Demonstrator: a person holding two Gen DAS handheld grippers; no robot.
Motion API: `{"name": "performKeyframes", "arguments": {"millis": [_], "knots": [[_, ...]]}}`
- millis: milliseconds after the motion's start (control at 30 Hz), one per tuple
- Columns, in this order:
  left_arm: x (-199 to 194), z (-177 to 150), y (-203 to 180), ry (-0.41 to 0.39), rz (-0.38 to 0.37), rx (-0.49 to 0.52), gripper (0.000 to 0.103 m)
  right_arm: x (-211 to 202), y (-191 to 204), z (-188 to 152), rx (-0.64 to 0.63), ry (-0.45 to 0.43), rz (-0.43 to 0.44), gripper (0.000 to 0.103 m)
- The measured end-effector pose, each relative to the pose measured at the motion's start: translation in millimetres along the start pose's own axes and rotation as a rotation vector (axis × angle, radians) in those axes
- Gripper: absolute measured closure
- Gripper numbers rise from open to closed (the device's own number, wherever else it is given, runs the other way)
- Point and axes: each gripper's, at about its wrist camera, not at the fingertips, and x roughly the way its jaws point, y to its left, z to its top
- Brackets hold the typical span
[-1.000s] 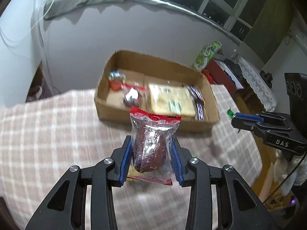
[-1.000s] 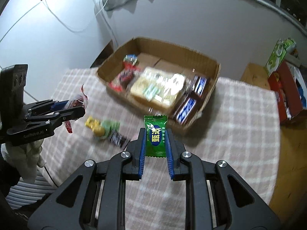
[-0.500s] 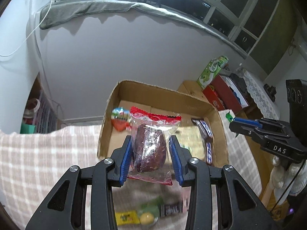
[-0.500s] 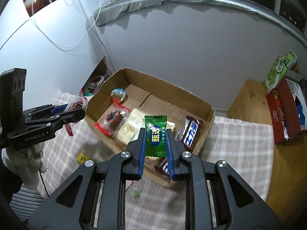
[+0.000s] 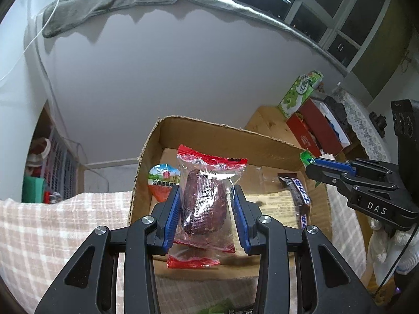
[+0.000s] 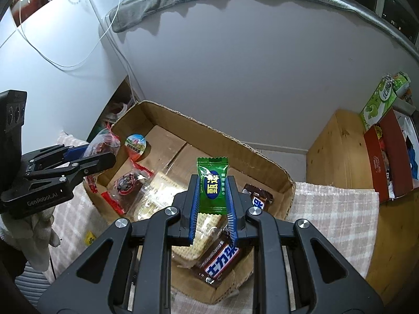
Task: Organize snacks
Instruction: 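Carry both candies into the box and open both grippers, then withdraw both grippers from the box toward the remaining candies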
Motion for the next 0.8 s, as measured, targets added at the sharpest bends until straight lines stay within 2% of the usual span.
{"name": "performKeyframes", "arguments": {"millis": [133,200,267,333,367,800], "knots": [[4.8,0.8,0.1,0.015,0.005,0.008,0.066,6.7,0.7,0.7,-0.005,0.013,0.003,0.083],[7.8,0.9,-0.1,0.031,0.016,0.009,0.061,8.7,1.6,0.1,-0.011,0.016,0.008,0.081],[10.2,1.6,-0.2,0.044,0.014,0.009,0.056,9.4,1.8,-0.4,-0.017,0.021,-0.004,0.073],[10.1,2.3,-0.9,0.043,0.021,0.013,0.056,8.2,1.1,-1.2,-0.016,0.015,-0.013,0.055],[9.7,2.5,-0.8,0.042,0.019,0.014,0.056,7.3,0.8,-1.1,-0.014,0.011,-0.015,0.053],[-7.2,0.5,-0.7,0.011,0.027,0.009,0.056,-7.9,6.0,-5.5,-0.022,-0.007,-0.018,0.052]]}}
